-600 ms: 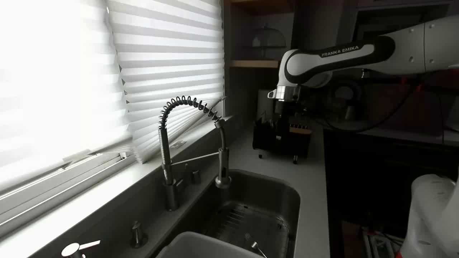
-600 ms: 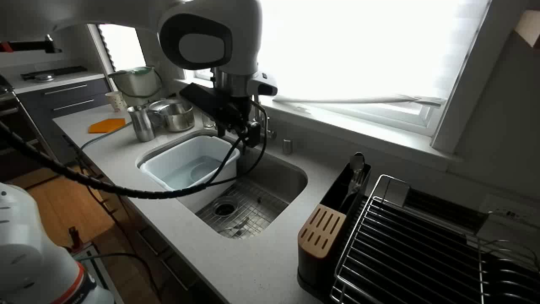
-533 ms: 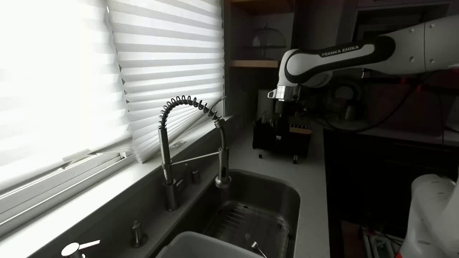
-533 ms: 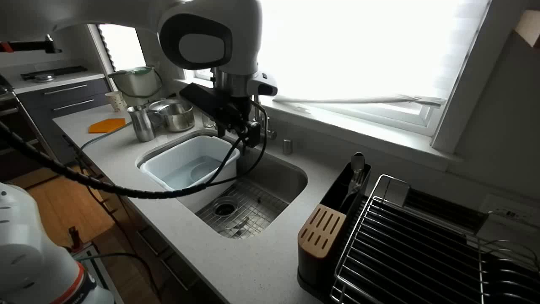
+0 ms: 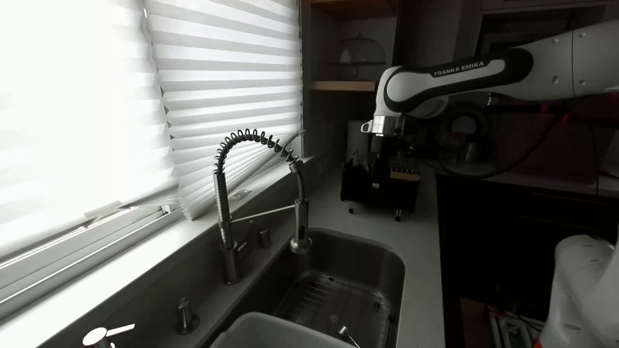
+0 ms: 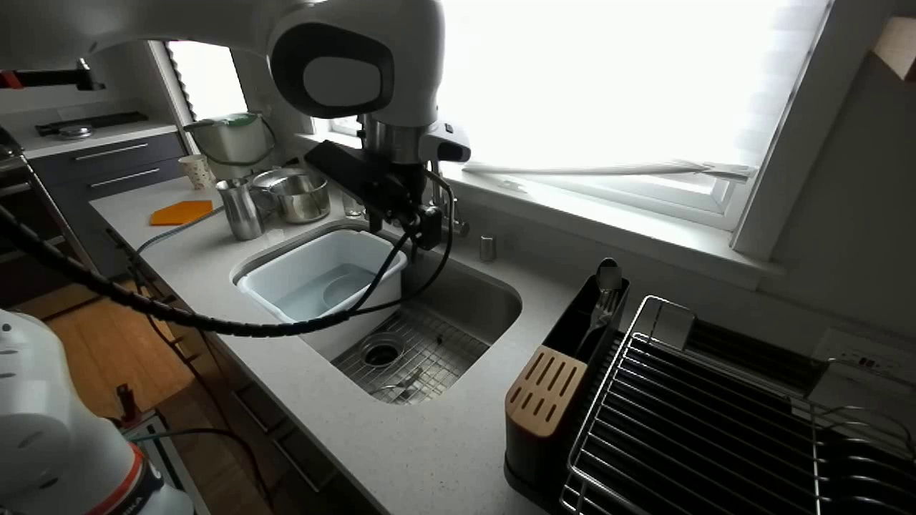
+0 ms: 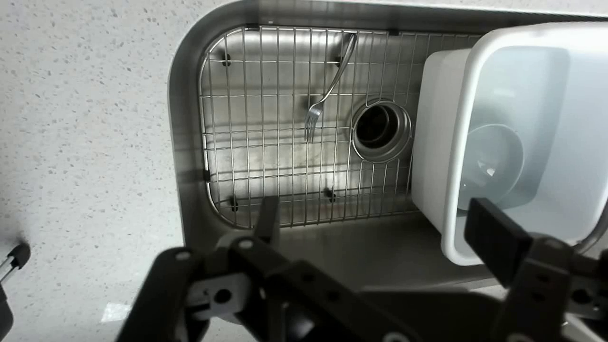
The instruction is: Remove the spoons from the rack and put them on the side of the rack
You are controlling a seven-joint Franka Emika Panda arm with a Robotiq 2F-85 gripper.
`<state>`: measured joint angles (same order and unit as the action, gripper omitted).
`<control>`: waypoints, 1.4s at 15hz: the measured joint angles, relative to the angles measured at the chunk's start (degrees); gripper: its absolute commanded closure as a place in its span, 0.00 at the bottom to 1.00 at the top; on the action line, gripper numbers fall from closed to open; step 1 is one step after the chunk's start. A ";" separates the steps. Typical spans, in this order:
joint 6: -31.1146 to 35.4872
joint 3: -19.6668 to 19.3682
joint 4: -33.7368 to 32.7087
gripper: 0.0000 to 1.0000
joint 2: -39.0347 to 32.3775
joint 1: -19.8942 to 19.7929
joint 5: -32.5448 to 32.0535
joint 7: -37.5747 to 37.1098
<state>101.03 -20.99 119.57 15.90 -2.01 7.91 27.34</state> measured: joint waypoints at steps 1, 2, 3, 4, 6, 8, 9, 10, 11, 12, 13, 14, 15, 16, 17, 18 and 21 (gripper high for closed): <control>0.35 0.51 -0.11 0.00 -0.02 -0.55 0.00 -0.06; 1.63 0.96 -0.44 0.00 -0.07 -1.18 0.00 -0.61; 3.64 1.30 -1.01 0.00 -0.18 -1.88 0.00 -1.50; 5.90 1.48 -1.76 0.00 -0.36 -2.59 0.00 -2.37; 10.88 1.61 -3.63 0.00 -0.93 -3.93 0.00 -4.51; 15.62 1.65 -5.53 0.00 -2.01 -5.13 0.00 -7.60; 17.83 1.69 -6.39 0.00 -2.82 -5.71 -0.10 -9.60; 19.81 1.78 -7.16 0.00 -3.80 -6.29 -0.25 -11.77; 21.77 1.90 -7.78 0.00 -4.96 -6.89 -0.44 -14.09; 23.44 2.03 -8.35 0.00 -6.22 -7.45 -0.86 -16.51; 25.06 2.23 -8.81 0.00 -7.61 -8.07 -1.64 -19.18; 26.49 2.41 -9.24 0.00 -9.04 -8.65 -2.72 -21.95; 27.56 2.60 -9.76 0.00 -10.50 -9.21 -3.99 -24.91; 28.42 2.77 -10.30 0.00 -11.96 -9.74 -5.49 -28.05; 28.66 2.90 -10.57 0.00 -12.83 -9.95 -5.80 -28.64; 28.66 2.98 -10.64 0.00 -13.03 -9.96 -5.76 -28.48; 28.66 3.17 -10.85 0.00 -12.56 -9.96 -5.76 -28.46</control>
<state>129.70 -17.82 108.72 3.34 -11.97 2.15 -1.12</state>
